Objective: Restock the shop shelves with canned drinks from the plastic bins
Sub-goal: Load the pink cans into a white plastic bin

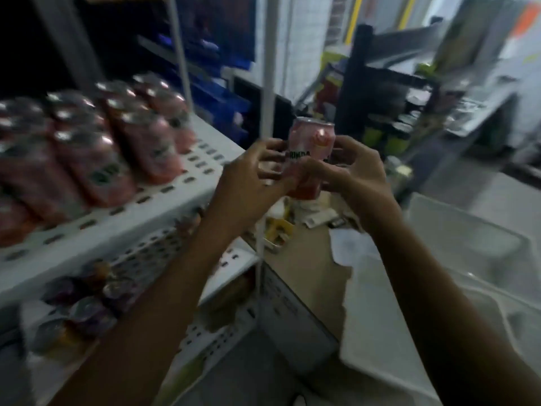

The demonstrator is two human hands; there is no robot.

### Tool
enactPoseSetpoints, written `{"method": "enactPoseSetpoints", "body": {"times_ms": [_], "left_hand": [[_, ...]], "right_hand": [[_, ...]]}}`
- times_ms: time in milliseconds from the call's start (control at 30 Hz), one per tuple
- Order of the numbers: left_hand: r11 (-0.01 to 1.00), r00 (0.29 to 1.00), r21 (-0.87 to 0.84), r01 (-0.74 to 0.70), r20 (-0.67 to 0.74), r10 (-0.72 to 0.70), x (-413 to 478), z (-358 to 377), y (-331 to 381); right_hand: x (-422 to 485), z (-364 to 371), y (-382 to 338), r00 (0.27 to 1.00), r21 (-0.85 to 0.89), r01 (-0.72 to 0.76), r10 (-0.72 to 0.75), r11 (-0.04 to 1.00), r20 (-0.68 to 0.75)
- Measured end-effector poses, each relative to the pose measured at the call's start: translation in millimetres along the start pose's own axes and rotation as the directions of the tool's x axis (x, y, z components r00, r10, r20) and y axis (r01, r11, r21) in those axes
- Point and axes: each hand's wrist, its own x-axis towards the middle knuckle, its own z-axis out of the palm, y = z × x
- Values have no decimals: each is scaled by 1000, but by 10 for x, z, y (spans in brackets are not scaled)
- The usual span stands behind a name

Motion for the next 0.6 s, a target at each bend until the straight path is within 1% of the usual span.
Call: {"method": "enactPoseSetpoints", "body": {"times_ms": [67, 133, 233, 333, 400, 467, 600], "left_hand": [[999, 991, -33, 30, 130, -25, -40, 481, -85], [995, 972, -62, 82, 227, -66, -145, 991, -196], [985, 934, -73, 157, 335, -124, -302, 1655, -406], [964, 874, 10, 265, 420, -244, -406, 2168, -639], [950, 844, 102, 295, 438, -309, -471, 2444, -818], [931, 828, 229, 285, 430, -359, -555, 2652, -992], [854, 864, 458, 246, 296, -408, -668, 2855, -1328]], "right_hand": [[-268, -352, 249, 987, -12, -151, 150, 989, -56], [-519, -666, 542, 947, -16, -307, 304, 952, -100], [-832, -1009, 974, 843, 47, -511, 511, 858, -169], [-1036, -1232, 1403, 735, 99, -644, 650, 758, -194], [-1136, -1326, 1734, 681, 96, -704, 707, 704, -193], [-1208, -1362, 2088, 625, 96, -758, 760, 645, -178], [-1256, -1280, 2725, 518, 62, -847, 845, 528, -132]]}}
